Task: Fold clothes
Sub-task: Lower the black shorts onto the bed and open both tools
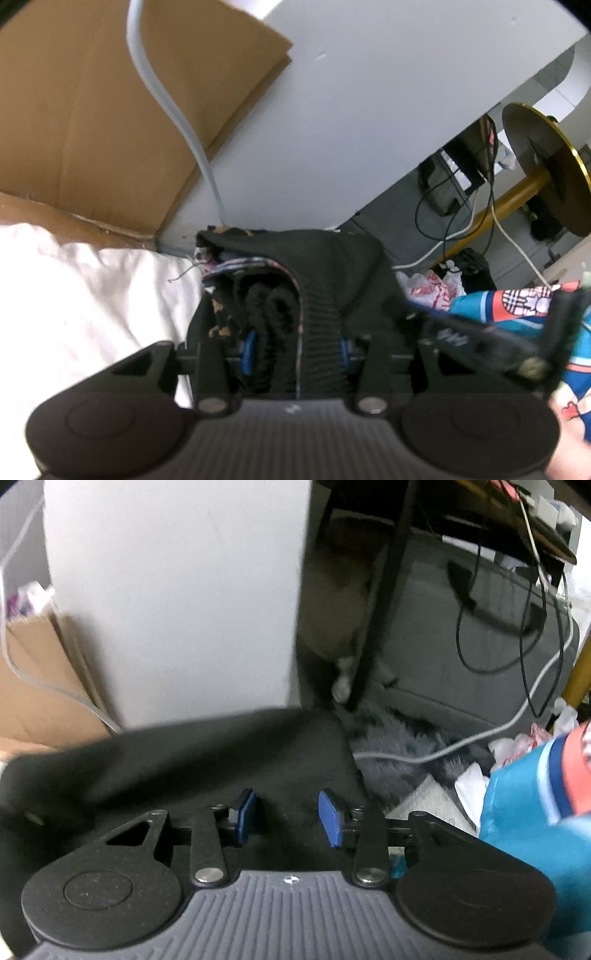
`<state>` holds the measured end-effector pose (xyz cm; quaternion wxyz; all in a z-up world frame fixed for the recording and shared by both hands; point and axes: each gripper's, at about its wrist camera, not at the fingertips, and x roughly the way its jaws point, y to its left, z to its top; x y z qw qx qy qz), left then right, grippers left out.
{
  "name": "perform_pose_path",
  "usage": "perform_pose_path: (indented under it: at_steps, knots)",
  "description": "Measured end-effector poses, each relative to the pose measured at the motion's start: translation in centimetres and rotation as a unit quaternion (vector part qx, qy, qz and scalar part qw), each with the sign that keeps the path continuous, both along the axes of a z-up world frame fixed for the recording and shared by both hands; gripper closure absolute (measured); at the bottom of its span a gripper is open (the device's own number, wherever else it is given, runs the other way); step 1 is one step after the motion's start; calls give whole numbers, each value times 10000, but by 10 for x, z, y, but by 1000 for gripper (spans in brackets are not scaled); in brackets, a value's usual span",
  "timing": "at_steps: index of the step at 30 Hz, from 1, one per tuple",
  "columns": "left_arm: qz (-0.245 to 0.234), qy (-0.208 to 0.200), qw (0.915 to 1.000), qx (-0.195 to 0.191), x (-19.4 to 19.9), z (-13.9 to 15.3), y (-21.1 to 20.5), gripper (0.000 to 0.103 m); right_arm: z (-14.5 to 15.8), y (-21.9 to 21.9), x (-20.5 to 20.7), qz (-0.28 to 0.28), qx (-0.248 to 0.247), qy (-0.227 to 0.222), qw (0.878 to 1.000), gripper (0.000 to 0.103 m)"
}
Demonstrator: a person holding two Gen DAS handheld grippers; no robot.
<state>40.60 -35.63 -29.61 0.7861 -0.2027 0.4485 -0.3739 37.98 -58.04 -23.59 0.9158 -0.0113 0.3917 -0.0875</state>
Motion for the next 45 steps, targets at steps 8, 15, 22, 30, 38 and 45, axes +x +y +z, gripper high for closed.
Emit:
perform_pose_path:
  at_steps: [8,15,22,30,38,45]
  knots:
    - [364,-71,9990,-262,15,13,22,39,-10,-8,-6,-488,-392,1,9980,59]
    - [381,370,9977,-415,35,-6,14,37,17,13,-37,-202,176,-724,9970,58]
    - [685,1103,9862,-1025,57,-29,7,50,16,45,-58,263,640,-868,9938,58]
    - [1161,326,9872,-1040,65,-15,24,91,8,87,-61,786,926,-905,9885,58]
    - [1215,154,9887,-869,67,-12,49,90,2,109,-29,689,1081,-977,9869,58]
    - [954,61,9910,-934,51,0,59,78,-14,122,-15,624,964,-730,9907,58]
